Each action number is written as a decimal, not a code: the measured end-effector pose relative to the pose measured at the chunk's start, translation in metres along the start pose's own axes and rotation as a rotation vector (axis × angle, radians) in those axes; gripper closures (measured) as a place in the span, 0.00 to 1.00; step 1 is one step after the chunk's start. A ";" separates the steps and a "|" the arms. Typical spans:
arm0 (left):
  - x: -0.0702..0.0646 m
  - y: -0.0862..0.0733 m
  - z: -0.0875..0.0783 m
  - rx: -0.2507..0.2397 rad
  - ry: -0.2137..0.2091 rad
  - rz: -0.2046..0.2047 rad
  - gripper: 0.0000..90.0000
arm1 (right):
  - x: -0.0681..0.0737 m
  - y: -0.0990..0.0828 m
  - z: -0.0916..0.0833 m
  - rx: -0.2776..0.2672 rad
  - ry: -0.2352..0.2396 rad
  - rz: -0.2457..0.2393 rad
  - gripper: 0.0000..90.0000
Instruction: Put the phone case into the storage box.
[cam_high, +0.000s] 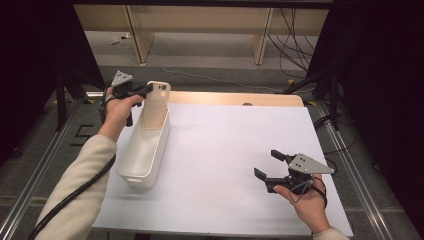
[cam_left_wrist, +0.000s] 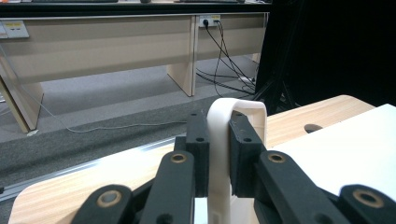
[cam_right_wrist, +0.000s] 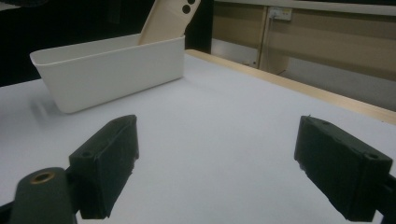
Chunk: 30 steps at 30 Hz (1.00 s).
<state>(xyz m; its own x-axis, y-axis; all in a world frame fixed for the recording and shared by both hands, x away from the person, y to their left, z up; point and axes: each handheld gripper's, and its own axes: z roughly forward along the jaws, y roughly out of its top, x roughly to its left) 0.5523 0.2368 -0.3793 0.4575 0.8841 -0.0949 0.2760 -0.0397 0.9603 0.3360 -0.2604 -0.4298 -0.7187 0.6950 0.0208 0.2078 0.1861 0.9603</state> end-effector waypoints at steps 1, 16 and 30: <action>0.000 0.000 0.000 0.001 0.000 0.000 0.90 | 0.000 0.000 0.000 0.000 0.001 0.001 0.17; 0.004 -0.004 0.001 0.009 0.009 -0.011 0.89 | -0.001 0.000 0.000 -0.001 -0.005 -0.015 0.17; 0.005 -0.010 0.003 0.020 0.004 -0.027 0.89 | 0.000 0.000 0.000 0.011 -0.002 0.004 0.17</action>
<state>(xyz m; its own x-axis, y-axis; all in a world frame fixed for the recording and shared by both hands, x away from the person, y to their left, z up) 0.5541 0.2403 -0.3900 0.4463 0.8869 -0.1195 0.3054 -0.0254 0.9519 0.3355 -0.2605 -0.4295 -0.7166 0.6970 0.0245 0.2185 0.1910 0.9570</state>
